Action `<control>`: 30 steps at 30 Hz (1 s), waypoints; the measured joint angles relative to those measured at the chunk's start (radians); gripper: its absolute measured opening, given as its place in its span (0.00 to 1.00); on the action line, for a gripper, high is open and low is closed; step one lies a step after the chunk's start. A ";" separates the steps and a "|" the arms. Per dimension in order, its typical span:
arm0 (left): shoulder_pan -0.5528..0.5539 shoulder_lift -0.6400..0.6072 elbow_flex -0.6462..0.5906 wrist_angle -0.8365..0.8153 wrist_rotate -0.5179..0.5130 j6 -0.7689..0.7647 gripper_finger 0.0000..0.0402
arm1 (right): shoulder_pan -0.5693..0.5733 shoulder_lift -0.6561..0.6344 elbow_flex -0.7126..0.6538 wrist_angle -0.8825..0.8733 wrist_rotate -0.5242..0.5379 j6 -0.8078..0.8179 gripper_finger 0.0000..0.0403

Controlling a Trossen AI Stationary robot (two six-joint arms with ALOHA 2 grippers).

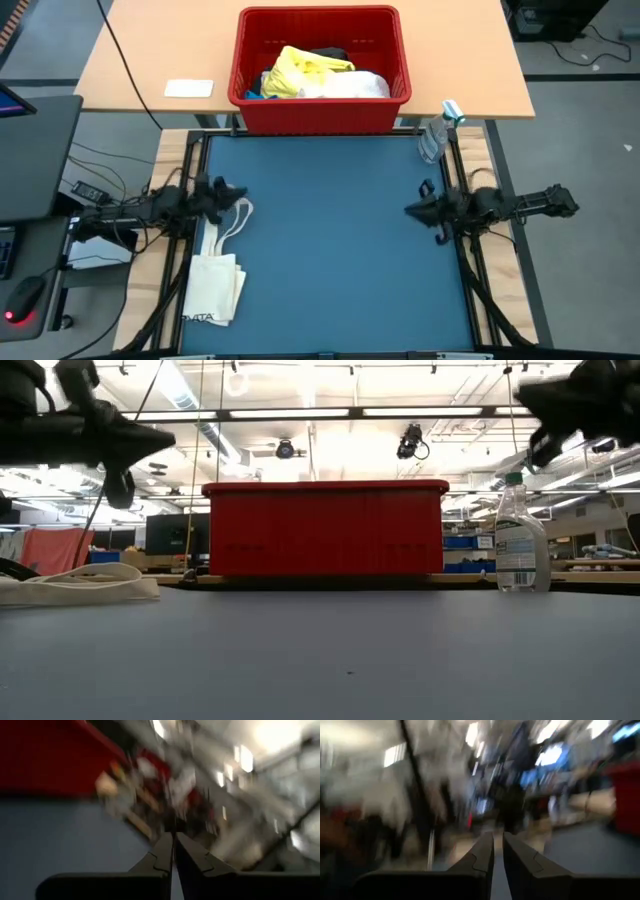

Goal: Fold laundry
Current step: Remove the yellow shirt from the red bin

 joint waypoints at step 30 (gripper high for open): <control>0.920 1.610 1.555 -0.635 0.486 0.493 0.46 | -0.360 0.819 0.521 0.363 0.438 0.422 0.12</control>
